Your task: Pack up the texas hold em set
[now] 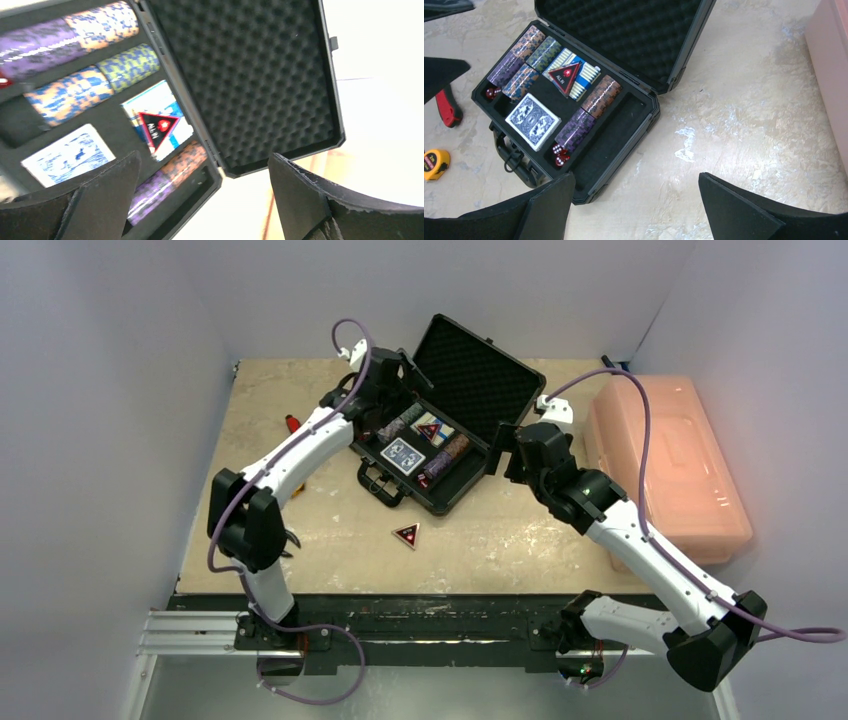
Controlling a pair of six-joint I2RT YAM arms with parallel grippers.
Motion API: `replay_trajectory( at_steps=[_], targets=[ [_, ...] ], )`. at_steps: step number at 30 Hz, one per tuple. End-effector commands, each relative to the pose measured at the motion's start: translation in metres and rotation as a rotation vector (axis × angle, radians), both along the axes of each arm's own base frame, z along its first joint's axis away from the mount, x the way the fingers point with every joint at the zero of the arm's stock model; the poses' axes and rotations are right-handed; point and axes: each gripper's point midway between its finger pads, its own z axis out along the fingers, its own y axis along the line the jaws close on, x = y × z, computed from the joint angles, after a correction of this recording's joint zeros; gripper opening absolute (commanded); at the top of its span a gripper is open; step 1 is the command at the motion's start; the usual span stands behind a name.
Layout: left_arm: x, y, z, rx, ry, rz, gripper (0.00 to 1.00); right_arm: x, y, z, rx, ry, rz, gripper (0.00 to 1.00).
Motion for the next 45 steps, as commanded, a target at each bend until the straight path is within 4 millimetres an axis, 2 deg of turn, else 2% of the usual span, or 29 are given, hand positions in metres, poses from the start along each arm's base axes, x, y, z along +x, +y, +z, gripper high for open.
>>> replay_trajectory(
  at_steps=[1,6,11,21,27,31,36,40,45],
  targets=[
    [-0.027,0.039,0.005,0.202,-0.019,-0.034,1.00,0.008,0.004,0.019,0.020,-0.052,0.005,0.99],
    [-0.061,0.074,0.004,0.370,-0.004,-0.065,1.00,0.012,0.007,0.021,0.019,-0.058,0.013,0.99],
    [-0.088,0.104,0.001,0.457,-0.023,-0.059,1.00,0.015,0.012,0.019,0.024,-0.053,0.023,0.99],
    [-0.133,0.136,-0.019,0.568,-0.013,-0.104,1.00,0.016,0.016,0.018,0.036,-0.050,0.031,0.99],
    [-0.148,0.151,-0.027,0.589,-0.019,-0.073,1.00,0.014,0.015,0.018,0.040,-0.051,0.031,0.99],
    [-0.154,0.149,-0.030,0.572,-0.071,-0.116,1.00,0.014,0.014,0.019,0.041,-0.054,0.028,0.99],
    [-0.166,0.151,-0.040,0.566,-0.040,-0.136,1.00,0.013,0.014,0.017,0.040,-0.050,0.029,0.99],
    [-0.173,0.135,-0.053,0.562,0.030,-0.252,0.97,0.013,0.014,0.017,0.035,-0.053,0.029,0.99],
    [-0.181,0.116,-0.067,0.635,0.064,-0.359,0.93,0.015,0.013,0.016,0.029,-0.053,0.027,0.99]
  ],
)
